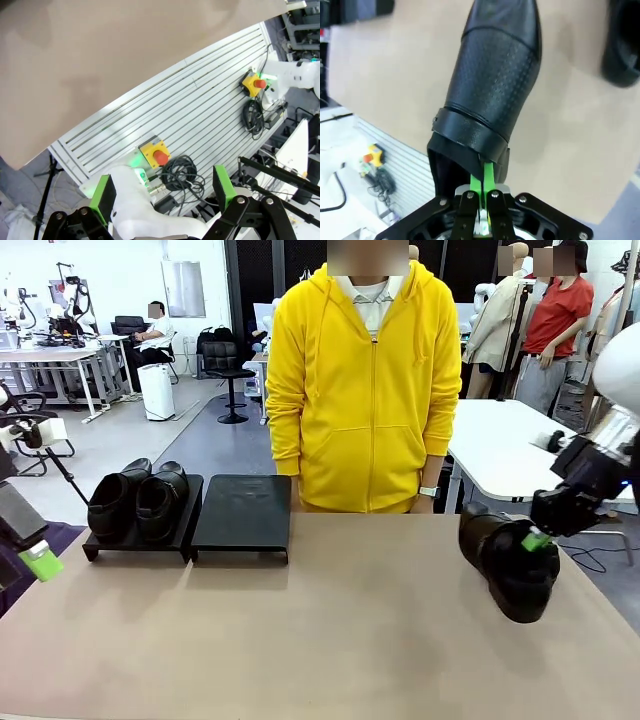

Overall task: Organize the shoes by placing them on the stand.
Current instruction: Pick up one Shoe and place it in the middle of the table.

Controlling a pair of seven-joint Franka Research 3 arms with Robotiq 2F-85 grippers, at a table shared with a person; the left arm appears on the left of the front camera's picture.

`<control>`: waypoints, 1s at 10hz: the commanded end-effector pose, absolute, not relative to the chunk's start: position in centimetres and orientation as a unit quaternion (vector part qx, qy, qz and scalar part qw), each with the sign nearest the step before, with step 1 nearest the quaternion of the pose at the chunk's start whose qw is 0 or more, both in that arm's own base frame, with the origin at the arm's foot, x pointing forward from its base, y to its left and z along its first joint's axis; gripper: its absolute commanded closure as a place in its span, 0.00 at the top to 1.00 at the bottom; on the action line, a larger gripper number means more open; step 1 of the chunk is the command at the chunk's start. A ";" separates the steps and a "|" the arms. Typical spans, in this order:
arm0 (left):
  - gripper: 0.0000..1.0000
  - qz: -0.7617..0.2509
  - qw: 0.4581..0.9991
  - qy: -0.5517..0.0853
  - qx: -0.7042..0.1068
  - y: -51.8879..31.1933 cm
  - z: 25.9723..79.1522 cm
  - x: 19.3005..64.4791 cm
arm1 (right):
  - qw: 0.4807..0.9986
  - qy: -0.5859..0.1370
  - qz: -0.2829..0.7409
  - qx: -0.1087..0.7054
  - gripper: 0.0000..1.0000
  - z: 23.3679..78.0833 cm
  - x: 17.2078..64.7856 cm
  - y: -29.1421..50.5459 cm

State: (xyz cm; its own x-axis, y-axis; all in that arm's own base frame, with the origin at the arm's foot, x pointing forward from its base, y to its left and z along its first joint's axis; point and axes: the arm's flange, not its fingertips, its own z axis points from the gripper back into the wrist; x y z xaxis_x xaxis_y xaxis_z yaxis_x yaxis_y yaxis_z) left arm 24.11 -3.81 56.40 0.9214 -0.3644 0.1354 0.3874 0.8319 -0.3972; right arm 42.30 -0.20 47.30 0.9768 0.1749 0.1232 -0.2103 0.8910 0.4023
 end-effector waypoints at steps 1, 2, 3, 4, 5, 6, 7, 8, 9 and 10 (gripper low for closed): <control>1.00 -0.191 0.956 -0.030 -0.219 -3.9 56.6 24.2 | 0.962 -0.080 0.109 0.239 0.00 46.0 40.1 7.6; 1.00 -0.191 0.956 -0.030 -0.219 -3.9 56.6 24.2 | 0.960 -0.058 0.131 0.240 0.00 45.0 38.5 11.6; 1.00 -0.191 0.956 -0.030 -0.219 -3.9 56.6 24.2 | 0.954 -0.045 0.161 0.248 0.00 44.0 37.2 15.7; 1.00 -0.191 0.956 -0.030 -0.219 -3.9 56.6 24.2 | 0.954 -0.045 0.155 0.253 0.00 43.2 36.7 18.9; 1.00 -0.191 0.956 -0.030 -0.219 -3.9 56.6 24.2 | 0.953 -0.020 0.147 0.263 0.00 42.1 36.6 22.0; 1.00 -0.191 0.956 -0.030 -0.219 -3.9 56.6 24.2 | 0.955 -0.027 0.122 0.269 0.00 40.9 36.4 24.7; 1.00 -0.191 0.956 -0.030 -0.219 -3.9 56.6 24.2 | 0.951 -0.046 0.122 0.281 0.00 40.0 36.3 26.7; 1.00 -0.191 0.956 -0.030 -0.219 -3.9 56.6 24.2 | 0.945 -0.053 0.123 0.300 0.00 39.0 36.4 28.4; 1.00 -0.191 0.956 -0.030 -0.219 -3.9 56.6 24.2 | 0.943 -0.045 0.121 0.308 0.00 38.2 36.6 29.7; 1.00 -0.191 0.956 -0.030 -0.219 -3.9 56.6 24.2 | 0.944 -0.047 0.102 0.310 0.00 37.4 37.0 30.6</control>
State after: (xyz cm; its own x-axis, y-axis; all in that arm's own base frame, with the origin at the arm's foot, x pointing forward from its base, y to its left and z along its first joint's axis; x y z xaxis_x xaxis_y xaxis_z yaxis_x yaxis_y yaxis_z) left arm 24.11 -3.82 56.41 0.9213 -0.3644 0.1356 0.3875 0.8321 -0.3968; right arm 36.19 29.40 37.88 0.9737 0.1921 0.1225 -0.2278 0.8081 0.5433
